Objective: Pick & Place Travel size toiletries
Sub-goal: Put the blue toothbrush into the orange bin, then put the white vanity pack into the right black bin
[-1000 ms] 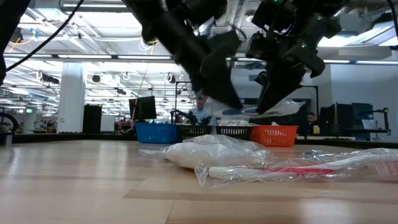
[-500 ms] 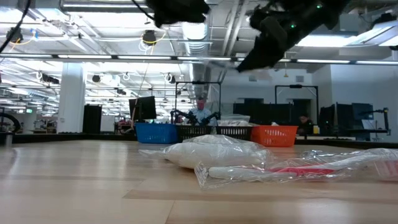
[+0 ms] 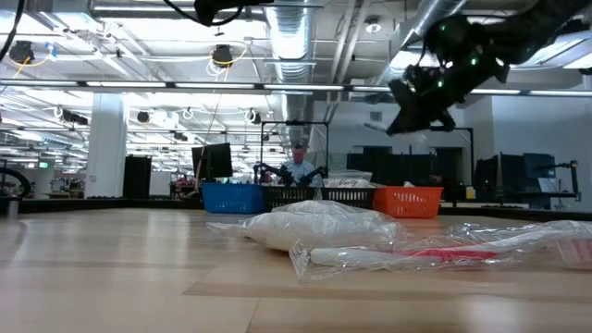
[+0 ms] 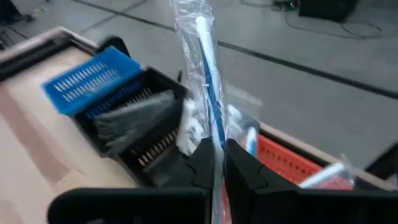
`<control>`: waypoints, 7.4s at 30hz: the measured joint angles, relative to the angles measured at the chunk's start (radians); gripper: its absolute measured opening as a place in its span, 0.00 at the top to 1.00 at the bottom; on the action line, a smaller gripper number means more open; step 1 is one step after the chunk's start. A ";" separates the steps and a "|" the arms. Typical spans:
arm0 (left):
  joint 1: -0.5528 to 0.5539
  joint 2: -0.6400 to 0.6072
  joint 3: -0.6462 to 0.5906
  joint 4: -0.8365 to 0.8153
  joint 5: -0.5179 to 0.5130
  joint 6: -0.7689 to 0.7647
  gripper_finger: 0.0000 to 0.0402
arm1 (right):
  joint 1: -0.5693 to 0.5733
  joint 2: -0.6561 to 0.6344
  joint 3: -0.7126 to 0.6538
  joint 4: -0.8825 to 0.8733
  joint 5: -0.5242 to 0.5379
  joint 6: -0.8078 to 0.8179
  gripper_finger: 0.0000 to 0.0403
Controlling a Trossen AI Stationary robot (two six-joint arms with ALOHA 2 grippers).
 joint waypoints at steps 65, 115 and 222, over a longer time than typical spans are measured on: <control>0.000 0.001 0.001 0.020 0.001 0.009 0.69 | -0.068 0.223 -0.006 0.115 0.052 0.014 0.71; 0.001 0.001 0.001 0.027 0.002 0.008 0.69 | -0.035 0.383 0.112 0.080 -0.183 -0.134 1.00; 0.258 0.605 0.151 -0.317 0.601 -0.789 0.58 | 0.474 -0.005 -0.237 0.113 -0.308 -0.161 1.00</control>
